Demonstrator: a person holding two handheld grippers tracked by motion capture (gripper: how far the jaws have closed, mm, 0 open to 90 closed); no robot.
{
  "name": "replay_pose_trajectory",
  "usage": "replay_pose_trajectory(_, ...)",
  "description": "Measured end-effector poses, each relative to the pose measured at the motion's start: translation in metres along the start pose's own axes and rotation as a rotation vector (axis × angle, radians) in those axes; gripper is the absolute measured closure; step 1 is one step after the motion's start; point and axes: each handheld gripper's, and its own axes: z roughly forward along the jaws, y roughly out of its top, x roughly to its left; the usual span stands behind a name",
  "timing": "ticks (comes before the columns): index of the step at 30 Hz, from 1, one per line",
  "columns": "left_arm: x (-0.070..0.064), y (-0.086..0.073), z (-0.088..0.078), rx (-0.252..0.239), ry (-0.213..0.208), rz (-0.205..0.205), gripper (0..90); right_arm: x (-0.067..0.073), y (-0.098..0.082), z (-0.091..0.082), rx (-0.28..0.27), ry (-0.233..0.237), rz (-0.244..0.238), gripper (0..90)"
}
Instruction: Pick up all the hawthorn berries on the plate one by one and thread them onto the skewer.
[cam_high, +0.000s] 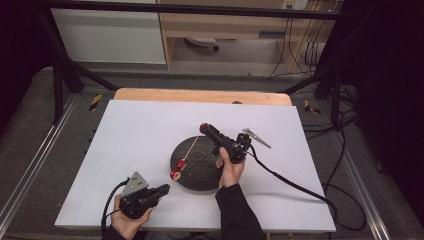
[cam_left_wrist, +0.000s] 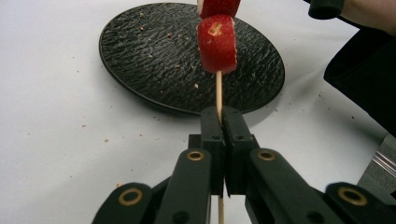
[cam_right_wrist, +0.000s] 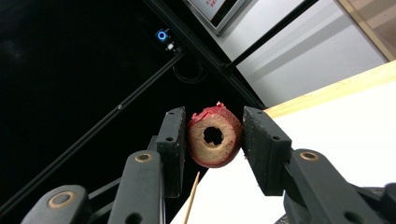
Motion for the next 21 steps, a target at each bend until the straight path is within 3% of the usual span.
replay_pose_trajectory(21,-0.001,-0.001,0.003,-0.013,-0.008,-0.038,88.3,0.001,-0.015,0.004,-0.001,0.036,-0.009,61.1)
